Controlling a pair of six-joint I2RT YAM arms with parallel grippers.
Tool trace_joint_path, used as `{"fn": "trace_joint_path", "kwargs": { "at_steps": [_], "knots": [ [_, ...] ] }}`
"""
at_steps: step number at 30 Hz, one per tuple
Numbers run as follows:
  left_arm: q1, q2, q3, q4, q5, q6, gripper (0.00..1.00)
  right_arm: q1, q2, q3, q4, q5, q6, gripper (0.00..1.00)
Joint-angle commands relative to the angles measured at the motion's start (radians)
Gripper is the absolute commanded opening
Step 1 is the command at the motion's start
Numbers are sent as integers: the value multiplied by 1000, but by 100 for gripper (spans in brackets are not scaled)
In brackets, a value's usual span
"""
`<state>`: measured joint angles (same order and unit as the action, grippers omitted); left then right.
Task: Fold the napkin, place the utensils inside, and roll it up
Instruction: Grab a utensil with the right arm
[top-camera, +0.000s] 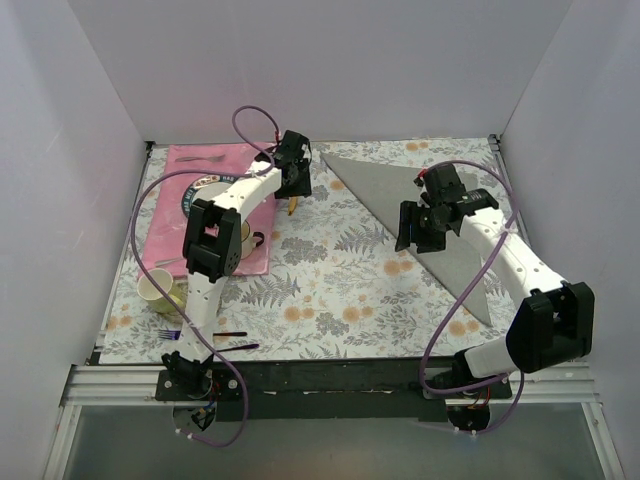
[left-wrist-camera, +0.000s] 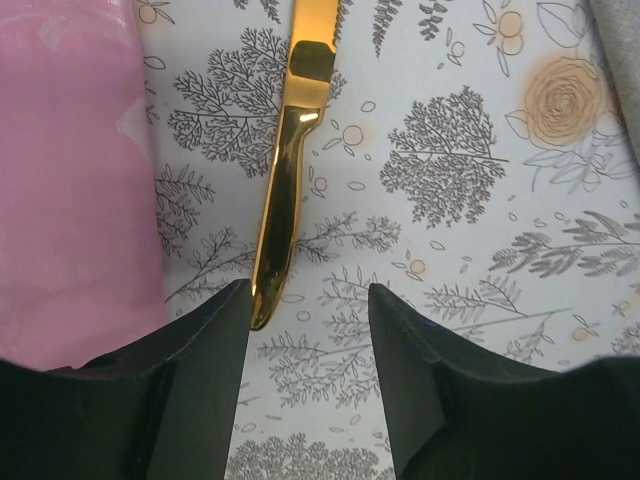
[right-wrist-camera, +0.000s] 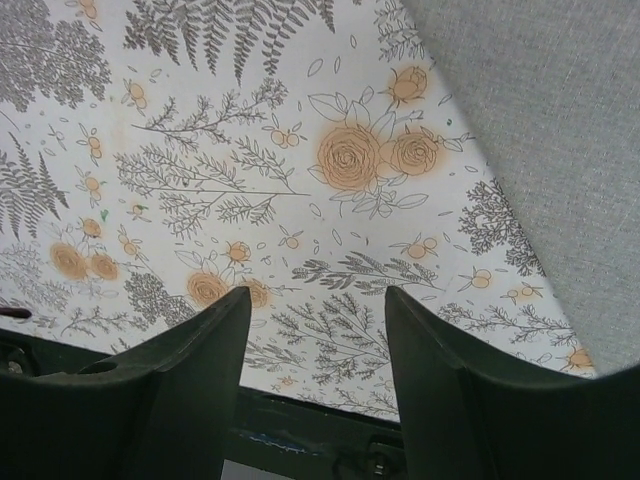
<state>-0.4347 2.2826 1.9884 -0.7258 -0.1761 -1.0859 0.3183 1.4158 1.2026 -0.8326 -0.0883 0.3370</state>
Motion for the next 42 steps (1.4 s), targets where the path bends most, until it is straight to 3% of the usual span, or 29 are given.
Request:
{"fn": "trace_joint_path", "kwargs": {
  "at_steps": [1,14,20,25,31,33,36,42],
  "knots": [
    [-6,40,70,-1,-63,67,49,-24,-51,-18,-3,-28,-36,64],
    [-13,170,165,-4,-120,46,40,-48,-97,-66,-7,-39,-61,63],
    [-56,173,138,-86,-149,12,26,-48,-78,-63,16,-40,-59,63],
    [-108,138,60,-152,-194,-34,5,-48,-49,-51,42,-79,-43,63],
    [-116,46,12,-231,-111,-109,0,-48,-37,-86,90,-166,-46,63],
    [-116,-20,-22,-236,-26,-126,0,-48,-26,-107,133,-220,-47,64],
    [-116,-116,-127,-204,116,-184,0,-48,-3,-127,205,-300,5,72],
    [-128,-296,-376,-107,277,-294,0,-27,109,-136,425,-415,183,74]
  ]
}}
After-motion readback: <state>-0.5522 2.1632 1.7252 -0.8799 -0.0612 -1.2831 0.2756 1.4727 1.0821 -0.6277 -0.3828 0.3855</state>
